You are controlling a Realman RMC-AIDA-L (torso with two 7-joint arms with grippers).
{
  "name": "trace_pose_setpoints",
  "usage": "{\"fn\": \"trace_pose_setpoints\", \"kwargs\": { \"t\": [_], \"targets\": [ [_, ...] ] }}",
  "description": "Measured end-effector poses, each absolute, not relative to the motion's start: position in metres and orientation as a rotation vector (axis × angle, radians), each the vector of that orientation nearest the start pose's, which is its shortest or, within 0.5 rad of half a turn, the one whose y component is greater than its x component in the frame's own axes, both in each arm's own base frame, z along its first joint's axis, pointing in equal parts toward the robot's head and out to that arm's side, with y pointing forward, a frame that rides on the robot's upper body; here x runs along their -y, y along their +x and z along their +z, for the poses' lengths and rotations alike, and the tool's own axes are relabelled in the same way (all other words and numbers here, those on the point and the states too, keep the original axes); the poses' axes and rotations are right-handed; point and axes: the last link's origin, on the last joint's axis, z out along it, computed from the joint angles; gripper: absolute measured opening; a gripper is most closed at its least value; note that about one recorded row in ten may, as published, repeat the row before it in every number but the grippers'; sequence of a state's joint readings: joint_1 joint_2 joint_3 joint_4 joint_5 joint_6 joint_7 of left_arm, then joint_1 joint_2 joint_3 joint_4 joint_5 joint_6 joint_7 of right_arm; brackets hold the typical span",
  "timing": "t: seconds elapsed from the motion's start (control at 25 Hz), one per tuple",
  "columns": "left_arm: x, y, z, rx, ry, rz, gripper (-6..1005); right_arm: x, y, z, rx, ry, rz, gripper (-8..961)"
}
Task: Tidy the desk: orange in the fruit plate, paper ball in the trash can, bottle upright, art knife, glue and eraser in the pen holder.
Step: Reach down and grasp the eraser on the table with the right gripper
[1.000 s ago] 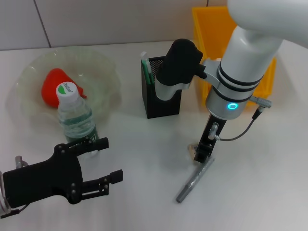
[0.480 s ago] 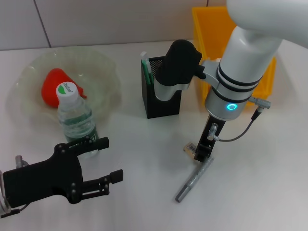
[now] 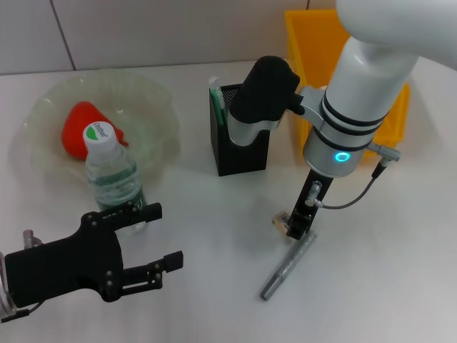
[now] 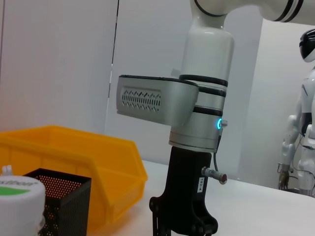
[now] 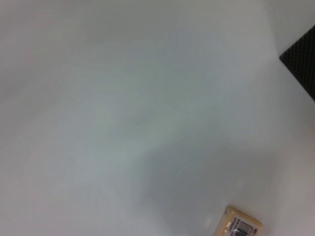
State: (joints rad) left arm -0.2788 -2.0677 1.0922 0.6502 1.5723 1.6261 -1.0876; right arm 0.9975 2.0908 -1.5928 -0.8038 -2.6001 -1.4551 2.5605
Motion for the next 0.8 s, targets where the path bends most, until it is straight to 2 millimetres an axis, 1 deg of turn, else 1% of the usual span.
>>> {"fn": "trace_pose_setpoints", "kwargs": {
  "t": [0.08, 0.52, 0.6, 0.8],
  "targets": [
    [-0.2595, -0.2715, -0.021, 0.362, -2.743, -0.937, 813, -0.3759, 0.1511, -0.0742, -0.721, -2.704, -0.945, 308],
    [-0.2595, -0.2714, -0.021, 0.364, -2.744, -0.938, 813, -0.3752, 0.1511, -0.0746, -0.723, -2.705, -0.95, 175],
    [-0.2594, -0.2715, -0.0211, 0.366, -2.743, -0.938, 813, -0.3751, 0.1517, -0.0745, -0.728, -2.705, -0.947, 119],
    [-0.2592, -0.272, -0.0211, 0.368, -2.745, -0.937, 813, -0.3766, 0.1503, -0.0719, -0.791, -2.686, -0.914, 128]
  ]
}}
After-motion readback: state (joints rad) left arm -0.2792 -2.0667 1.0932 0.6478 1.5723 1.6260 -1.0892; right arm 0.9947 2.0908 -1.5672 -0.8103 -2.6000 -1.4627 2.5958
